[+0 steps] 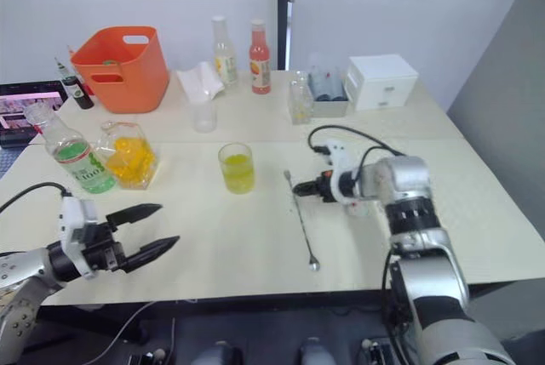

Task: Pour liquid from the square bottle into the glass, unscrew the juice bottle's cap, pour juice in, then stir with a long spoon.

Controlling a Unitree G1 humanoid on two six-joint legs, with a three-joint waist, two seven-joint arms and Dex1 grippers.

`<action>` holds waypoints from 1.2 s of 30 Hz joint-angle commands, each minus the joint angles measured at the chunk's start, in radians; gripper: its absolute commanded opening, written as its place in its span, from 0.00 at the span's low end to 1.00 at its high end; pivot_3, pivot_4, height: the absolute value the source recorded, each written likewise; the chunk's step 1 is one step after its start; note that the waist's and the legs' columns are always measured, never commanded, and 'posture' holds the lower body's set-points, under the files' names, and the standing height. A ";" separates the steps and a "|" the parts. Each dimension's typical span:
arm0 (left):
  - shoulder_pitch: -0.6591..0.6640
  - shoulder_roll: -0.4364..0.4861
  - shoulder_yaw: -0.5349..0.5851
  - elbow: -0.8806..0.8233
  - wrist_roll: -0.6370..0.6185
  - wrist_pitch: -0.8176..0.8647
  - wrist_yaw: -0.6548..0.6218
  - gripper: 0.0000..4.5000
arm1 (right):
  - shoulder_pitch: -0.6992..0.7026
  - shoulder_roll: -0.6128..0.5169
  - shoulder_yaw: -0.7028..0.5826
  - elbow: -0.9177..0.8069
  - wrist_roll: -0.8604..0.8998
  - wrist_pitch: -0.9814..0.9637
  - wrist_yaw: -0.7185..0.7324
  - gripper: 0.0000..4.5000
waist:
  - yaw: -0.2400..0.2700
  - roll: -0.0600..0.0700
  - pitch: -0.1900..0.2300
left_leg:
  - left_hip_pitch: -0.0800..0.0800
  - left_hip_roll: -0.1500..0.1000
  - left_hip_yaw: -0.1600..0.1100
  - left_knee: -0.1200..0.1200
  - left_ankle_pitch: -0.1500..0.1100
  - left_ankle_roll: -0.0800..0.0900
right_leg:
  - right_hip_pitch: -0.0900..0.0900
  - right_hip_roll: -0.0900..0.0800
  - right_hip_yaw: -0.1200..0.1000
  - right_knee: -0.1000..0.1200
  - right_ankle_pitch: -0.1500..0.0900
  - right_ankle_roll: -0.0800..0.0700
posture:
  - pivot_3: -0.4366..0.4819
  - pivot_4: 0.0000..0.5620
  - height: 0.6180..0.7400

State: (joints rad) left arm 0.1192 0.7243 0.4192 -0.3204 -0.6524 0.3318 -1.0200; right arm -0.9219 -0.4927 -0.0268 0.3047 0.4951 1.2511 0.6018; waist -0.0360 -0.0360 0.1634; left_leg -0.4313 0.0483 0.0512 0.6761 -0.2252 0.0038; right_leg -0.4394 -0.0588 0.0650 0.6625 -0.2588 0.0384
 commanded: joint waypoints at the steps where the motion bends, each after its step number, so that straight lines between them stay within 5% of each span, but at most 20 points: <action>1: 0.037 0.027 0.101 -0.013 -0.060 0.032 0.001 1.00 | 0.071 -0.076 -0.110 -0.247 0.067 -0.071 0.062 0.99 | -0.001 0.000 0.000 | 0.000 0.000 0.000 0.000 0.000 0.000 | 0.000 0.000 0.000 0.000 0.000 0.000 | 0.48 0.27 0.79; 8: 0.081 0.091 0.233 0.185 -0.008 -0.028 -0.050 1.00 | 0.507 -0.204 -0.351 -0.620 0.116 -0.325 0.178 0.99 | 0.002 0.000 0.000 | 0.002 0.000 0.000 0.000 0.000 0.000 | 0.003 0.001 -0.001 -0.002 0.000 0.000 | 0.48 0.27 0.79; 17: 0.045 0.109 0.257 0.448 0.133 -0.237 -0.050 1.00 | 0.916 -0.230 -0.507 -0.620 0.040 -0.595 0.221 0.99 | 0.003 -0.001 0.000 | 0.009 0.000 0.004 0.000 0.000 0.000 | 0.008 0.001 0.000 -0.003 -0.001 0.000 | 0.48 0.27 0.79; 22: 0.049 0.093 0.277 0.535 0.148 -0.292 -0.033 1.00 | 0.980 -0.243 -0.517 -0.528 0.003 -0.721 0.249 0.99 | -0.001 -0.001 0.000 | 0.012 0.001 0.004 0.000 0.000 0.000 | 0.011 0.001 0.000 -0.004 -0.001 0.000 | 0.48 0.27 0.79; 36: 0.059 0.051 0.268 0.445 0.126 -0.262 0.050 1.00 | 0.979 -0.248 -0.483 -0.477 0.012 -0.782 0.254 0.99 | 0.007 -0.001 0.000 | 0.016 0.001 0.004 0.000 0.000 0.000 | 0.016 0.000 0.000 -0.005 -0.001 0.000 | 0.48 0.27 0.79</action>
State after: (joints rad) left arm 0.1812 0.7734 0.6680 0.1517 -0.5137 0.0698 -0.9826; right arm 0.0606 -0.7239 -0.4876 -0.1562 0.4934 0.4866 0.8516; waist -0.0291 -0.0368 0.1631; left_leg -0.4157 0.0495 0.0550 0.6757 -0.2255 0.0036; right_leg -0.4238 -0.0589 0.0656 0.6578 -0.2595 0.0384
